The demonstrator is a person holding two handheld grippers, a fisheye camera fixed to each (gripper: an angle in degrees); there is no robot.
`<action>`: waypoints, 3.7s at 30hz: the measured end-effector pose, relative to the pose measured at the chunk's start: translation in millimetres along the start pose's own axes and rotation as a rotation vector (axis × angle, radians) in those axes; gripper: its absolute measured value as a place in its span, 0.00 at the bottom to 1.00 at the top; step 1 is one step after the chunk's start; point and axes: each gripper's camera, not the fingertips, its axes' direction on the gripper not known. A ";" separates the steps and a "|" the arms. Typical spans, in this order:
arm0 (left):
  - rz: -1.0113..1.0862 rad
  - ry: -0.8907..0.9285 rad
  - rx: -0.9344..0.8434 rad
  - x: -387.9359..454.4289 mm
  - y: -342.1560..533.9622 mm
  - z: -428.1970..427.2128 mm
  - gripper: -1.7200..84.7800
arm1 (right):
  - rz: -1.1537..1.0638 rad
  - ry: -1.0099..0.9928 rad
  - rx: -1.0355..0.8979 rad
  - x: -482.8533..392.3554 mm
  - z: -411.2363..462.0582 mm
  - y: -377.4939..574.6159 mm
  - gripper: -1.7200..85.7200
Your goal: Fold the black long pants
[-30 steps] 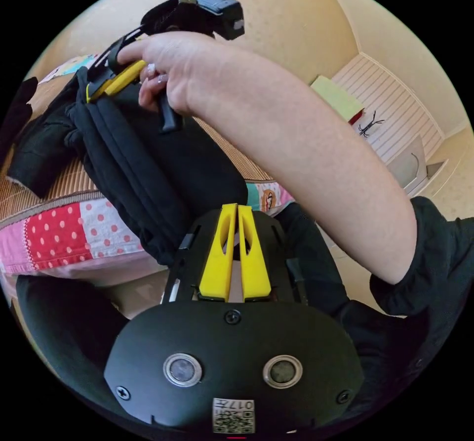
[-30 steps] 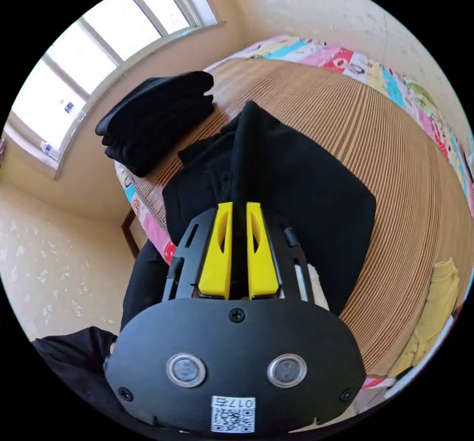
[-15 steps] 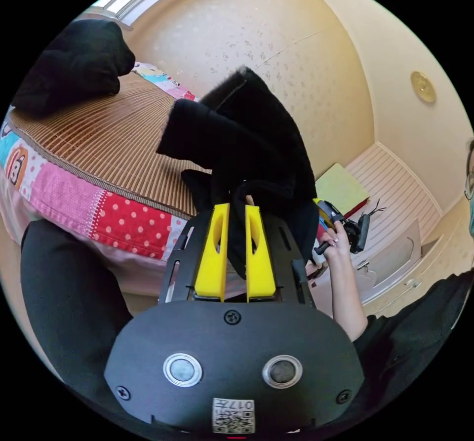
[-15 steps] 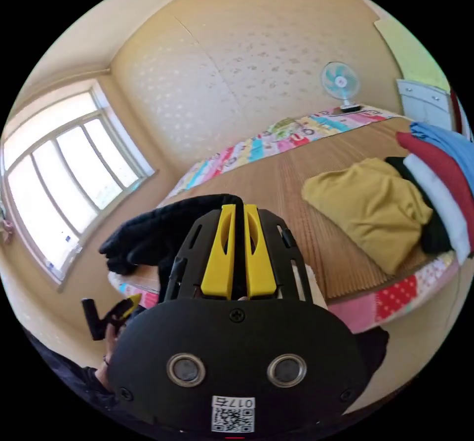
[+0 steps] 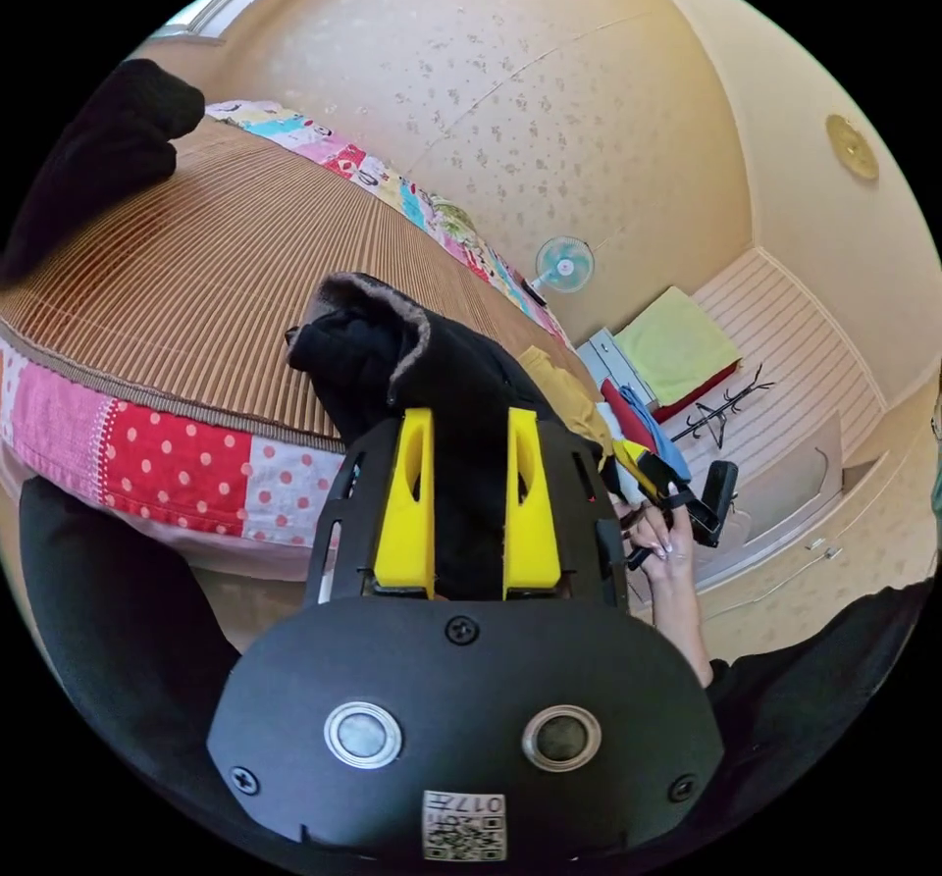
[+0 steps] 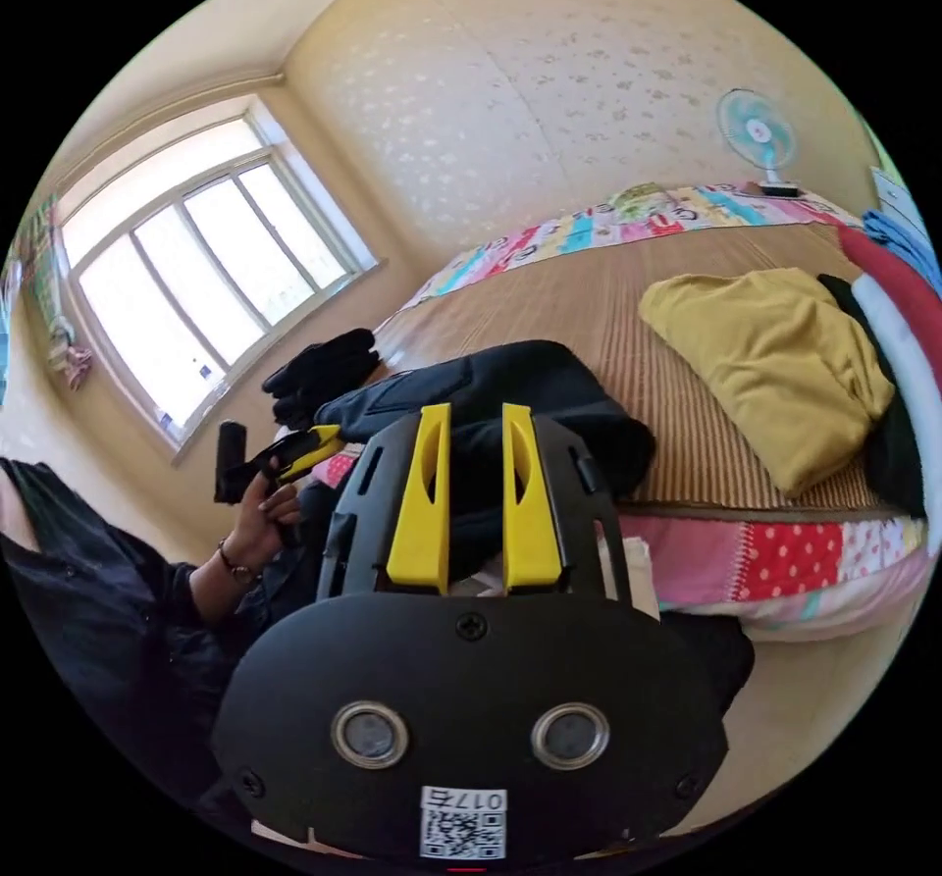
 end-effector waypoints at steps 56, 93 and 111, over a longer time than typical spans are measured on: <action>0.457 -0.169 -0.501 50.5 -144.4 219.2 0.18 | 0.182 0.253 -0.204 125.1 100.7 -146.6 0.15; -0.106 -0.092 -0.363 -59.9 -89.3 19.2 0.12 | 0.519 0.302 -0.242 211.2 -108.2 8.1 0.18; -0.005 -0.011 -0.746 -43.4 -23.4 83.4 0.08 | 0.086 -0.090 -0.155 131.8 -176.6 -18.3 0.02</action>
